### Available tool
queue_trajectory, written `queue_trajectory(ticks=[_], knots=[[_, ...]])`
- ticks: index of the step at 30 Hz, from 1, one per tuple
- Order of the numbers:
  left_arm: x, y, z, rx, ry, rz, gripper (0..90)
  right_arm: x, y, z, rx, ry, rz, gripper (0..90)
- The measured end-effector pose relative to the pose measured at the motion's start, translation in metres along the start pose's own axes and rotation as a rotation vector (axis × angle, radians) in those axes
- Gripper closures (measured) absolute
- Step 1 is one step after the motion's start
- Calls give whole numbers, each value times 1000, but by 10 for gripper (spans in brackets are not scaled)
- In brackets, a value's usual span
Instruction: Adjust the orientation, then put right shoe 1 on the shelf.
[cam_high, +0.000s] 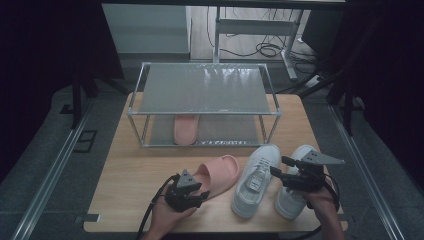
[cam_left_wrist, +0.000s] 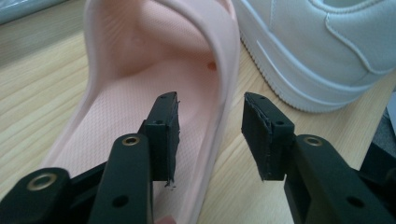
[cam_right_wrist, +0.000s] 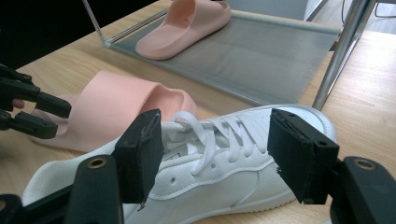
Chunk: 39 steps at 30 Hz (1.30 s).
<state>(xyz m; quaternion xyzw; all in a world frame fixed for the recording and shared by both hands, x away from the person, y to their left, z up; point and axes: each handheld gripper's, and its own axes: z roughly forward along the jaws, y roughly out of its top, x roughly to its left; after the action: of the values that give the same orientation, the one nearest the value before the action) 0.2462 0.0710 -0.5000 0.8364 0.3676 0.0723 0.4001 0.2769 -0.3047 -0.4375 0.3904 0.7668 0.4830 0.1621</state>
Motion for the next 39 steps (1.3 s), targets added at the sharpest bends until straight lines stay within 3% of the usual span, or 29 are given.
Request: queue_trajectory(ticks=[7, 24, 27, 32, 33, 39], knots=[[-3, 10, 4, -7, -13, 2, 534, 0, 1, 0, -7, 6, 0, 355], [-4, 17, 22, 11, -28, 16, 552, 0, 0, -1, -5, -1, 0, 355], [-4, 18, 27, 19, -20, 22, 573, 0, -1, 1, -2, -2, 4, 355], [-2, 18, 34, 28, -38, 39, 683, 0, -1, 0, 1, 0, 2, 355], [-2, 18, 35, 26, -45, 45, 740, 0, -1, 0, -2, -4, 2, 355], [0, 22, 36, 32, -54, 52, 793, 0, -1, 0, -10, -9, 1, 356]])
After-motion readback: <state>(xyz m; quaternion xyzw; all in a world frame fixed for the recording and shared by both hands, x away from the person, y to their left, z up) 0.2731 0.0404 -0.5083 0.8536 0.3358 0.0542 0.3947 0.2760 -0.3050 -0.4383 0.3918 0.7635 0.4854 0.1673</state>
